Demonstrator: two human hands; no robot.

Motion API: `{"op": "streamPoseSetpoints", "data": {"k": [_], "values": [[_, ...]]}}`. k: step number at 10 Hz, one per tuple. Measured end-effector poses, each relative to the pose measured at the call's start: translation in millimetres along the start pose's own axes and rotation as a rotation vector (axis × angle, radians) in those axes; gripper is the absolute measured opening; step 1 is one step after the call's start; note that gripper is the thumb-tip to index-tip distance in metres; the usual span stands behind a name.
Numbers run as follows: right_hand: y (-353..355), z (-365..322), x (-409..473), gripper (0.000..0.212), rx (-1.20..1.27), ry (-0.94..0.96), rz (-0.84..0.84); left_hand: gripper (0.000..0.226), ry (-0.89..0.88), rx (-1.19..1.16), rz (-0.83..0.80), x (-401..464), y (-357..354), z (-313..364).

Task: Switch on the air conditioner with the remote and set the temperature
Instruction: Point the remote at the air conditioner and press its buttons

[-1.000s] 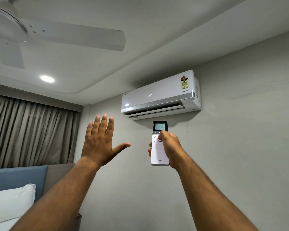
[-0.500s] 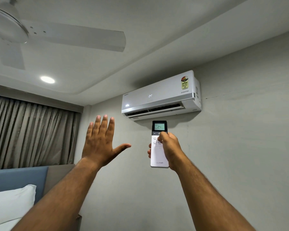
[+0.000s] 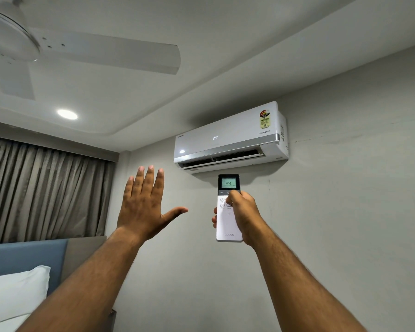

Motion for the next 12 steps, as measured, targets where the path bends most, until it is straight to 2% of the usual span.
{"op": "streamPoseSetpoints", "data": {"k": [12], "values": [[6.3,1.5,2.6,0.018,-0.059,-0.001,0.018,0.114,-0.012,-0.017,-0.015,-8.2,-3.2,-1.6]]}}
Point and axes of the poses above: each hand's wrist, its own x-axis towards the middle knuckle, its own y-axis out of the back of the hand, z = x × y, the point moved 4 cm from there along x, towards the middle knuckle, and after that the axes turned 7 degrees about z, right-handed, at the moved point
